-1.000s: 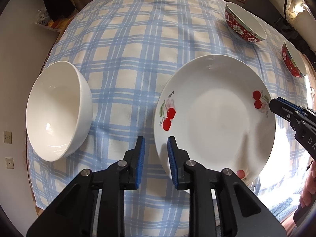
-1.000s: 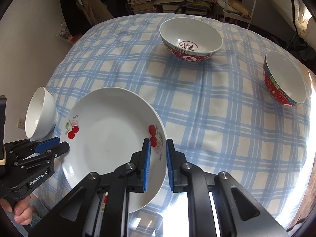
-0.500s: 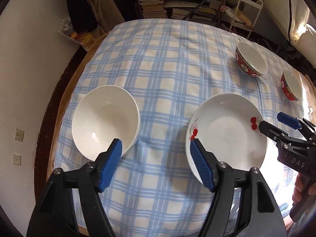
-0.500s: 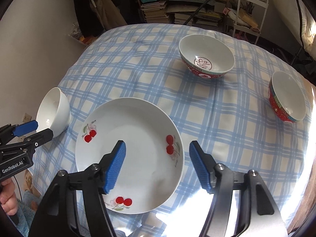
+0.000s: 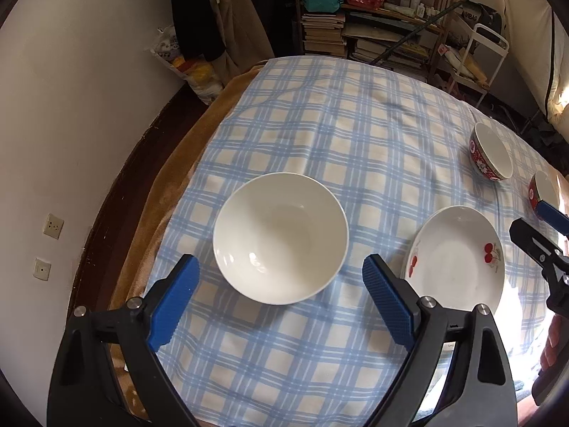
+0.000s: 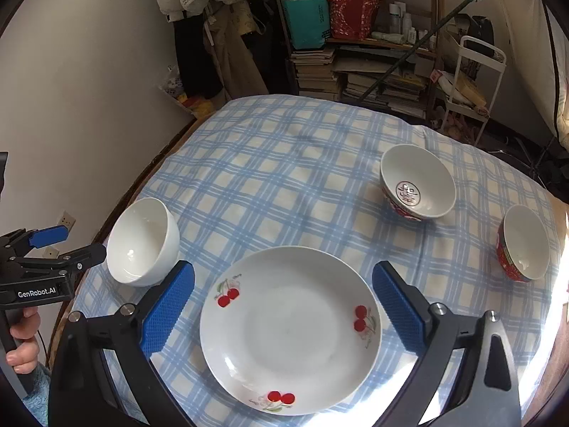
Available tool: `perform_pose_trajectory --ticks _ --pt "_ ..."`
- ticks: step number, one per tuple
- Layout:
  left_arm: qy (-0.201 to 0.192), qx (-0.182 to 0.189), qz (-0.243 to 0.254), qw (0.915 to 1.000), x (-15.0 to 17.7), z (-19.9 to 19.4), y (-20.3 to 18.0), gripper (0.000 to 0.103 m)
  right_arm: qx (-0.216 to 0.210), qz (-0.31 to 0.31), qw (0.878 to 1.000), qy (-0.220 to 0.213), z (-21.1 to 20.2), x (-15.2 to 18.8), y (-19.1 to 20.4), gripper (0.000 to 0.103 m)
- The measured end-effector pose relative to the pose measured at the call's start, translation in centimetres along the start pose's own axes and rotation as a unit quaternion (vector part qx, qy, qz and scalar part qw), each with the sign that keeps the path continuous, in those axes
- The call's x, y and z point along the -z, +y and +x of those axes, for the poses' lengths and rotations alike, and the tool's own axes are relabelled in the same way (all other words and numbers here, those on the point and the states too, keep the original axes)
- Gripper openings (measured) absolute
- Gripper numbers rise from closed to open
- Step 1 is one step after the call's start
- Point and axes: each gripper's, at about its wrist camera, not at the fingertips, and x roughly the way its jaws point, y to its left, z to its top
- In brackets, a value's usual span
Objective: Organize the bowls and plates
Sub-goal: 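Close the left tool on a white bowl rim while the right tool grips another white bowl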
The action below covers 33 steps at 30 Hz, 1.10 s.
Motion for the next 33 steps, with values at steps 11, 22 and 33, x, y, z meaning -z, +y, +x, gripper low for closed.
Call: perform_pose_trajectory --ticks 11,22,33 --pt "-0.001 0.003 -0.033 0.9995 0.6 2.8 4.6 0.092 -0.014 -0.030 0.999 -0.019 1.8 -1.8 5.7 0.103" --pt "0.026 -0.035 -0.073 0.9964 0.7 6.5 7.9 0.092 -0.021 -0.054 0.998 0.003 6.1 -2.0 9.3 0.103" --pt "0.081 -0.002 -0.096 0.9921 1.1 10.7 8.4 0.063 -0.049 -0.053 0.995 0.067 11.3 -1.4 11.4 0.074"
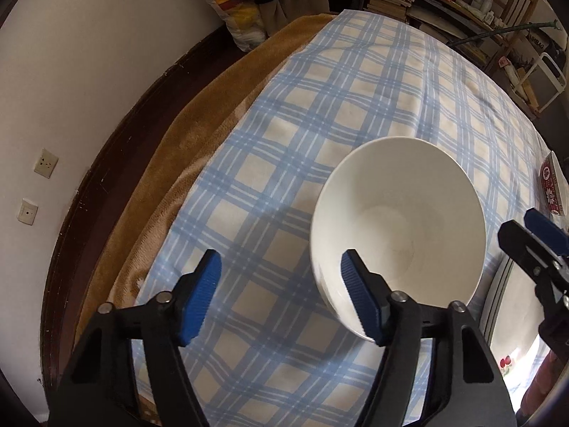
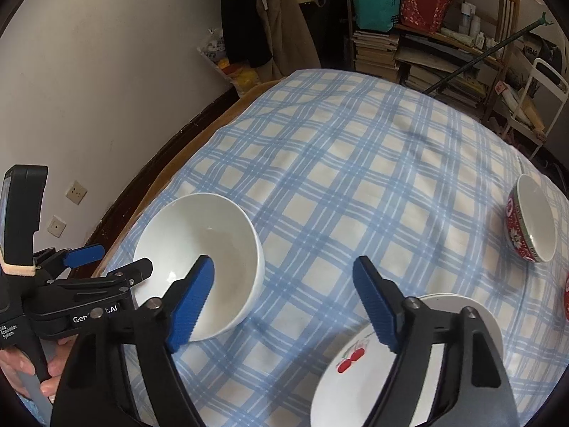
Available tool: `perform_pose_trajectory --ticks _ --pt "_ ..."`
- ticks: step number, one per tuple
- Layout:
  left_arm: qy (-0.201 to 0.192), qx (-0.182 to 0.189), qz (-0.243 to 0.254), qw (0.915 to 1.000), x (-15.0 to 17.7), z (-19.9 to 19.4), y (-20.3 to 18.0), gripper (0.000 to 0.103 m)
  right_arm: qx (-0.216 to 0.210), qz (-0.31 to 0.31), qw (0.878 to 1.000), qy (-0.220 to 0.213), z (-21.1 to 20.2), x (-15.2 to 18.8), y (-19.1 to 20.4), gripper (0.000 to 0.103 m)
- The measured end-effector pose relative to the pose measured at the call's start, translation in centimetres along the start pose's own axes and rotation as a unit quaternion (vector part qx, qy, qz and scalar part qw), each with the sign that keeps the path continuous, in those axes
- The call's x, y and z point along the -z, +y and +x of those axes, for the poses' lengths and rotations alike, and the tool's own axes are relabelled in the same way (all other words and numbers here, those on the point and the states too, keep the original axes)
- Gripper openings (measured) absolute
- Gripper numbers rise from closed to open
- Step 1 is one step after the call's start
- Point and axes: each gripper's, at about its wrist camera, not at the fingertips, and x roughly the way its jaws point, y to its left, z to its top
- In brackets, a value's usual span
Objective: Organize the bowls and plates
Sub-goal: 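Close the left tool on a white bowl rim while the right tool grips another white bowl, then carry the left tool's white bowl across the table while the right tool carries its bowl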
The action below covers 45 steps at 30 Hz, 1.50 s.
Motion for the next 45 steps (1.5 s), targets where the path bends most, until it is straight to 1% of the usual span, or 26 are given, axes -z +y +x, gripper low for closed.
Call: perform_pose_trajectory --ticks 1,2,3,4,5,6,8,9,11,13,17,22,30,35,42,45 --pt "0.005 0.002 -0.002 1.0000 0.0 0.3 -0.1 0.054 -0.006 0.005 1.000 0.008 0.5 0.1 0.0 0.070" --pt "0.009 0.002 -0.004 0.9999 0.0 0.6 0.0 0.046 -0.010 0.008 1.000 0.015 1.1 0.2 0.1 0.067" --pt "0.012 0.008 -0.009 0.9999 0.0 0.9 0.1 0.044 -0.011 0.010 1.000 0.020 1.5 0.3 0.2 0.066" --pt "0.016 0.017 -0.013 0.9997 0.0 1.1 0.2 0.039 -0.010 0.010 1.000 0.024 1.8 0.4 0.2 0.062" --pt "0.019 0.026 -0.018 0.9993 0.0 1.3 0.2 0.035 -0.009 0.010 0.999 0.029 2.2 0.5 0.3 0.053" --pt "0.021 0.033 -0.023 0.9990 0.0 1.4 0.3 0.033 -0.011 0.012 0.999 0.036 2.7 0.6 0.3 0.047" --pt "0.022 0.040 -0.027 0.9986 -0.1 1.6 0.3 0.027 -0.019 0.018 0.998 0.050 3.5 0.7 0.3 0.028" --pt "0.023 0.043 -0.027 0.9984 -0.1 1.7 0.2 0.026 -0.025 0.021 0.998 0.055 3.8 0.7 0.2 0.026" --pt "0.027 0.055 -0.031 0.9977 -0.2 1.9 0.1 0.016 -0.036 0.029 0.997 0.059 4.3 0.8 0.2 0.020" --pt "0.029 0.067 -0.042 0.9964 -0.3 1.9 0.0 0.008 -0.051 0.041 0.996 0.063 4.6 0.9 0.2 0.015" --pt "0.022 0.063 -0.047 0.9967 -0.2 1.3 -0.5 0.007 -0.063 0.068 0.994 0.064 4.8 1.0 -0.5 0.014" --pt "0.018 0.065 -0.050 0.9965 0.0 0.6 -0.5 0.007 -0.050 0.055 0.995 0.064 4.3 1.3 -0.1 0.013" --pt "0.010 0.073 -0.034 0.9967 0.2 -0.5 -1.9 0.007 -0.046 0.061 0.996 0.050 2.6 1.7 -1.0 0.013" --pt "-0.005 0.082 -0.029 0.9962 -0.2 -1.1 -3.3 0.007 -0.037 0.064 0.997 0.029 1.4 1.6 -2.1 0.013" --pt "-0.015 0.096 -0.020 0.9951 -1.2 -0.9 -5.7 0.007 -0.022 0.082 0.996 -0.007 0.0 1.2 -4.5 0.013" --pt "-0.015 0.098 -0.016 0.9949 -1.6 -0.5 -6.7 0.007 -0.028 0.094 0.995 -0.013 0.1 0.8 -5.8 0.013"
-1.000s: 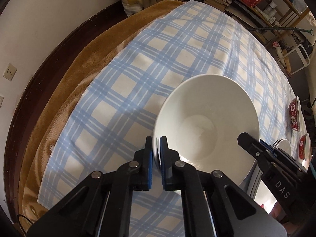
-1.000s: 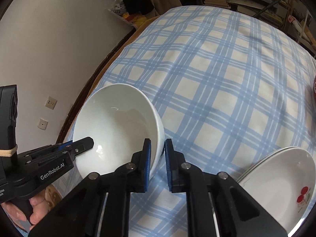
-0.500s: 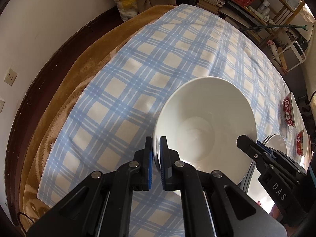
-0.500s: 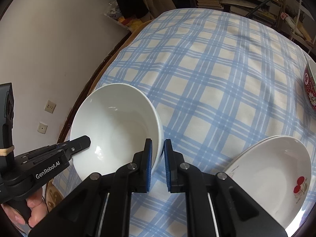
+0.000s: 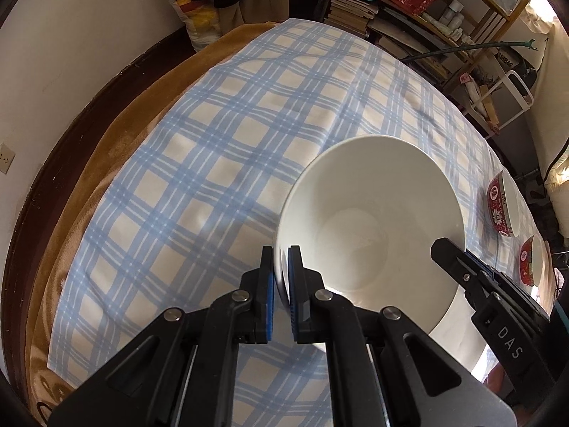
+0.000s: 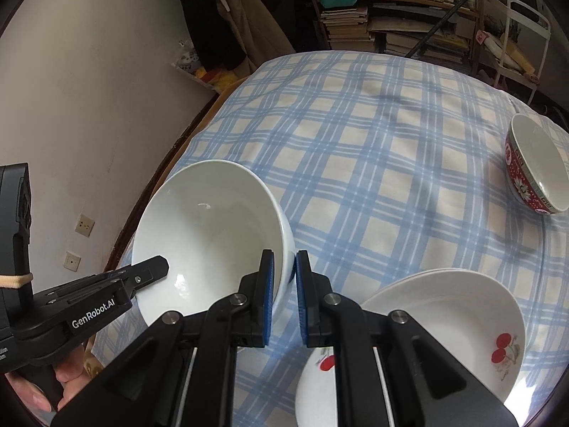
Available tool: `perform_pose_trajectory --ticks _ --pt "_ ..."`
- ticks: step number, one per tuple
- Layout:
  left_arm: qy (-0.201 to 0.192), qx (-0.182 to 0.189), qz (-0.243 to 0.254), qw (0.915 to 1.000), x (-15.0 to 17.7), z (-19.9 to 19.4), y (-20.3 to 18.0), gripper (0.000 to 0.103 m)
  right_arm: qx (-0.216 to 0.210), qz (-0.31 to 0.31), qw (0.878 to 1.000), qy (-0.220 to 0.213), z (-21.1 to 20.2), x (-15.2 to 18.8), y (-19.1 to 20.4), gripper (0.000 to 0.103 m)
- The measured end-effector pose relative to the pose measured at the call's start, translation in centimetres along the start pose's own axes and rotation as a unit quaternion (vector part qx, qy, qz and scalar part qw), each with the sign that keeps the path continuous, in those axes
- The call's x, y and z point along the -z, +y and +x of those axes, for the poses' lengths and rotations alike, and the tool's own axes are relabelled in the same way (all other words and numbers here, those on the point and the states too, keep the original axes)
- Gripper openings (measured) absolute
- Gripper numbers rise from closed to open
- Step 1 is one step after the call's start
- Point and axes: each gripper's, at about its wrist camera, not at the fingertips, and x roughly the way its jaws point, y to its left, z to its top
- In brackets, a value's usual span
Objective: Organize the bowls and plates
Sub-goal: 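Carry the left tool's white bowl across the table while the right tool carries its bowl, then set down and release the white bowl with the left tool while the right tool releases its bowl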
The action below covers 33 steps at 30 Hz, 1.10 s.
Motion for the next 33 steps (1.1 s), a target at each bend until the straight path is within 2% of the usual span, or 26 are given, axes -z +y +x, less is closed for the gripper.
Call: perform_pose_trajectory --ticks 9,15,27,33 --pt "-0.005 0.002 0.000 1.0000 -0.6 1.7 -1.9 0.007 0.003 0.009 1.000 -0.013 0.7 -0.3 -2.4 0.013" --pt "-0.008 -0.031 0.043 0.9986 -0.4 2.1 -3.7 0.008 -0.002 0.018 1.000 -0.012 1.1 -0.3 -3.5 0.013" --pt "0.007 -0.036 0.048 0.9982 -0.3 2.4 -3.3 0.009 -0.009 0.014 1.000 -0.017 0.9 -0.2 -3.1 0.015" --pt "0.001 -0.045 0.045 0.9980 -0.3 2.0 -3.2 0.015 -0.006 0.013 1.000 -0.020 0.5 -0.1 -3.2 0.016"
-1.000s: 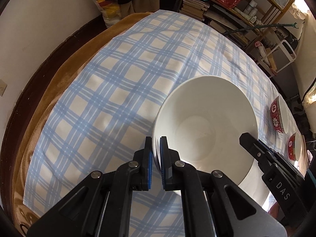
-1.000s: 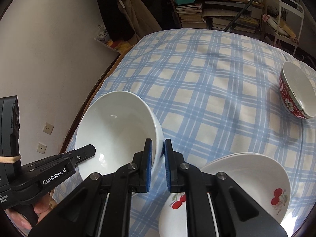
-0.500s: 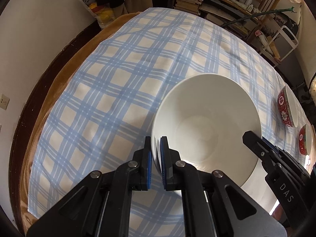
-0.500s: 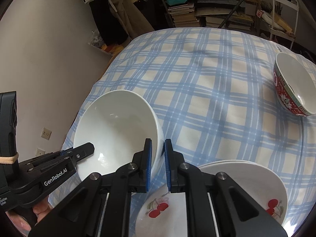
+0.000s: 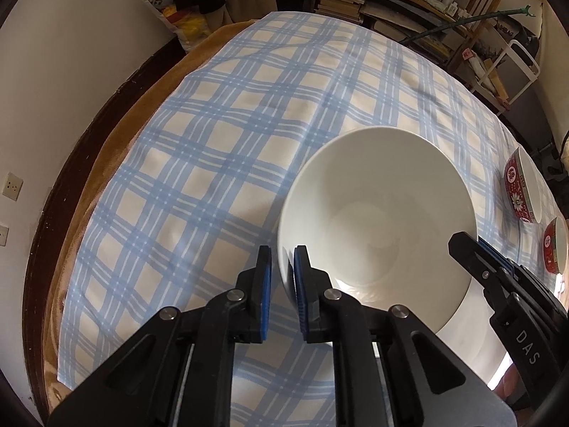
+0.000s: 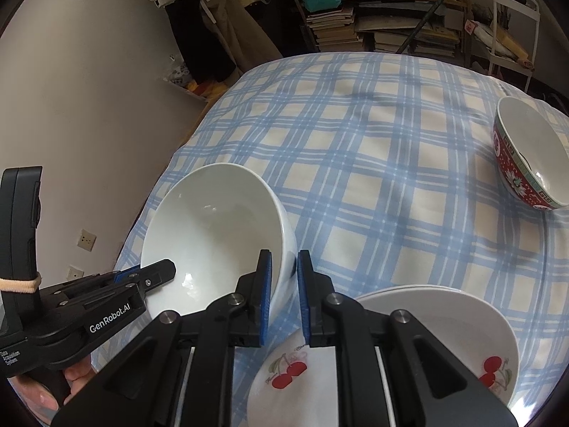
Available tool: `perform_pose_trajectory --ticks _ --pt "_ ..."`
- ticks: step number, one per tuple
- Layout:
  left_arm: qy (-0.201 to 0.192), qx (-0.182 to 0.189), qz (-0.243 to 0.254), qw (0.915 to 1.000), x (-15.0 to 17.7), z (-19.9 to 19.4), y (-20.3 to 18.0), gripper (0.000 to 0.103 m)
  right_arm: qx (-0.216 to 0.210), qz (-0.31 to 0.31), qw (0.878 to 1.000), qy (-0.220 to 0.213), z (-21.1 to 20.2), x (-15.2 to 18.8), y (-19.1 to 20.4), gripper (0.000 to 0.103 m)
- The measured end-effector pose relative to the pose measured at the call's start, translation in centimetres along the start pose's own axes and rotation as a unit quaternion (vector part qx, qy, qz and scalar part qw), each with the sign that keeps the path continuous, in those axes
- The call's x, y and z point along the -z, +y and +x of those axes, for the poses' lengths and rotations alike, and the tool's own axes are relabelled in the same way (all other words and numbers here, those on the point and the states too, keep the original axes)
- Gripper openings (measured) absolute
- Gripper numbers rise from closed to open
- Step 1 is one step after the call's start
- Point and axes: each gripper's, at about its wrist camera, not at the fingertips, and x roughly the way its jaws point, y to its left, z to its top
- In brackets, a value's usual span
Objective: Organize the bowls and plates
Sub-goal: 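Set down and release the white bowl with the left tool while the right tool releases its bowl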
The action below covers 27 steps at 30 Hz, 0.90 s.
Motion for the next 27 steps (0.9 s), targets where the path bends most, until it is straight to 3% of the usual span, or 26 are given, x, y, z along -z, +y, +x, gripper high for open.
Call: perform_pose_trajectory --ticks 6,13,15,17,19,21,23,27 --pt "-0.026 -0.028 0.012 0.9992 0.1 -1.9 -0.5 0.017 0.014 -0.002 1.000 -0.012 -1.8 -0.3 0.0 0.017" --pt "-0.042 -0.012 0.017 0.9989 0.2 -4.0 -1.2 0.020 0.029 0.007 0.999 -0.024 -4.9 -1.2 -1.2 0.019" --pt "-0.050 -0.009 0.030 0.9982 0.1 -4.9 -2.0 0.027 0.036 0.011 0.999 -0.028 -6.1 -1.6 -2.0 0.029" --pt "-0.060 -0.010 0.041 0.9973 0.2 -5.7 -3.0 0.040 0.041 0.017 0.998 -0.036 -7.4 -2.0 -3.1 0.044" --pt "-0.069 0.003 0.055 0.9960 0.3 -6.3 -4.1 0.043 0.055 0.025 0.997 -0.047 -8.8 -2.5 -4.3 0.046" --pt "-0.074 -0.008 0.085 0.9936 0.4 -6.6 -5.5 0.046 0.066 0.033 0.996 -0.059 -10.3 -3.2 -5.8 0.053" --pt "-0.077 -0.018 0.098 0.9920 0.2 -6.8 -6.4 0.053 0.075 0.045 0.993 -0.073 -11.9 -3.7 -7.4 0.066" --pt "-0.077 -0.003 0.085 0.9934 -0.6 -7.1 -7.7 0.065 0.102 0.055 0.990 -0.079 -14.1 -4.8 -10.1 0.078"
